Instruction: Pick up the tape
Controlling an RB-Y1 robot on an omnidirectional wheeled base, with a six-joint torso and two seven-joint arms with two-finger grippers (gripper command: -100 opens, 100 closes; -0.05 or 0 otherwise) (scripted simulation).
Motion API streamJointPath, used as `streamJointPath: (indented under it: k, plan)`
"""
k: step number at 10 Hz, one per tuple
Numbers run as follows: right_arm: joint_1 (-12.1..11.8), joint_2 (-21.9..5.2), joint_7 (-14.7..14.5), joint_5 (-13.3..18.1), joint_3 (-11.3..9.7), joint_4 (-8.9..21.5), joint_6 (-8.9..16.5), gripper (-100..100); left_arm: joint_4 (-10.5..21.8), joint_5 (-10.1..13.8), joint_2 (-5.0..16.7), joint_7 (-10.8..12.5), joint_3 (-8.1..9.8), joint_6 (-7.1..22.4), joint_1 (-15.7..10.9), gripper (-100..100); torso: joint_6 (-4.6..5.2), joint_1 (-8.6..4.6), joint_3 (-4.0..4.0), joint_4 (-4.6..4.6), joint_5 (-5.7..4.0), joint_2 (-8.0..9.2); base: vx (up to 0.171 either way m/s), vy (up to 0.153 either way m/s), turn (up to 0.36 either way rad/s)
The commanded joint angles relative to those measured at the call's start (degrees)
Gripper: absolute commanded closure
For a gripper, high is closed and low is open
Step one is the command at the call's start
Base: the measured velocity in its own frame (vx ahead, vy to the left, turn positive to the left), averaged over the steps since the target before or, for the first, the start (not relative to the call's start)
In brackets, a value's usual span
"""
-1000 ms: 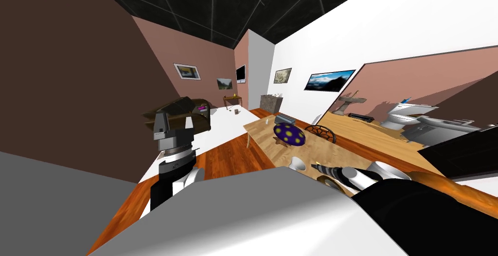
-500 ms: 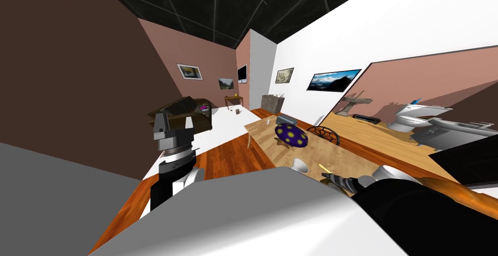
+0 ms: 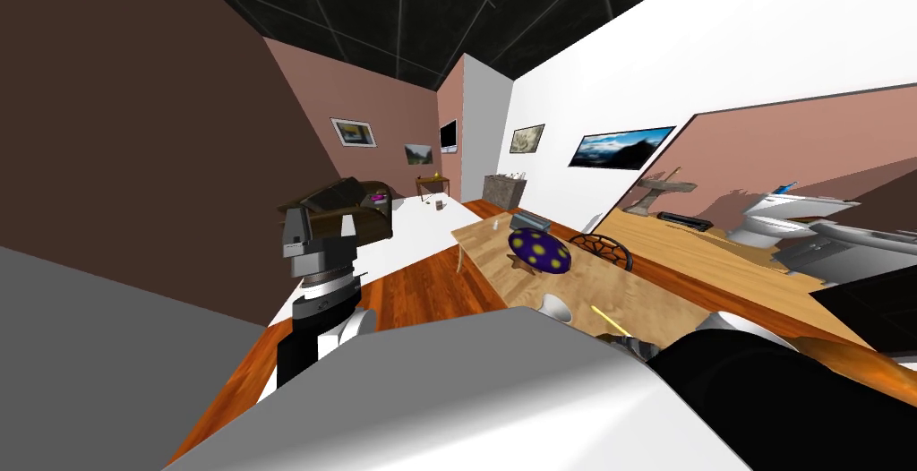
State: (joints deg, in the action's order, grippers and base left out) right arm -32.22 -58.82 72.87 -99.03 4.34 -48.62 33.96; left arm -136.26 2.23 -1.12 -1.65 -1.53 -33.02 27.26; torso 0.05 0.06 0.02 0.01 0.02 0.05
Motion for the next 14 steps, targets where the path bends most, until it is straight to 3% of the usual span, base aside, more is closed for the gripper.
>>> streamJointPath:
  k: [1,4,5,6,7,9,10,11,14]
  plan:
    - [-1.0,0.4,1.6,-1.8,0.2,2.7,1.6,-100,0.0,0.0,0.0,0.0,0.0,0.0,0.0,0,0.0,0.0,0.0,0.0,0.0,0.0,0.014,-0.007,0.054]
    - [-2.3,1.4,3.5,-3.8,-0.2,5.3,3.5,-100,0.0,0.0,0.0,0.0,0.0,0.0,0.0,0,0.01,-0.03,-0.01,-0.01,-0.01,-0.03,0.021,-0.012,0.039]
    - [-1.8,1.2,3.0,-3.6,0.0,5.3,3.3,-100,0.0,0.0,0.0,0.0,0.0,0.0,0.0,0,-0.01,-0.05,-0.03,-0.01,-0.04,-0.05,0.009,-0.005,0.006]
    - [-1.7,1.3,2.9,-3.6,-0.1,5.6,3.4,0,0.0,0.0,0.0,0.0,0.0,0.0,0.0,0,-0.01,-0.02,-0.01,0.0,-0.01,-0.02,0.0,0.0,0.0]
    - [-0.7,3.1,2.2,-2.3,0.0,6.3,2.5,-100,0.0,0.0,0.0,0.0,0.0,0.0,0.0,0,-0.01,0.0,0.0,0.0,-0.01,0.0,0.021,-0.039,-0.027]
    - [0.3,5.0,1.4,-1.0,0.1,7.1,1.6,-100,0.0,0.0,0.0,0.0,0.01,0.0,0.0,0,0.0,-0.24,-0.04,-0.01,-0.07,-0.08,0.038,-0.073,-0.017]
    - [0.3,4.5,1.2,-1.6,0.1,7.5,2.1,-100,0.0,0.0,0.0,0.0,0.01,0.0,0.0,0,-0.02,-0.27,-0.07,-0.02,-0.09,-0.12,0.019,-0.029,0.003]
    - [0.4,4.7,1.0,-1.5,0.1,7.6,2.0,100,0.0,0.0,0.0,0.0,0.0,0.0,0.0,0,-0.01,-0.14,-0.04,-0.01,-0.05,-0.07,0.003,-0.006,0.002]
    - [0.4,4.6,0.9,-1.5,0.1,7.6,2.0,100,0.0,0.0,0.0,0.0,0.0,0.0,0.0,0,0.03,0.0,0.01,0.01,-0.02,0.0,0.0,0.0,0.0]
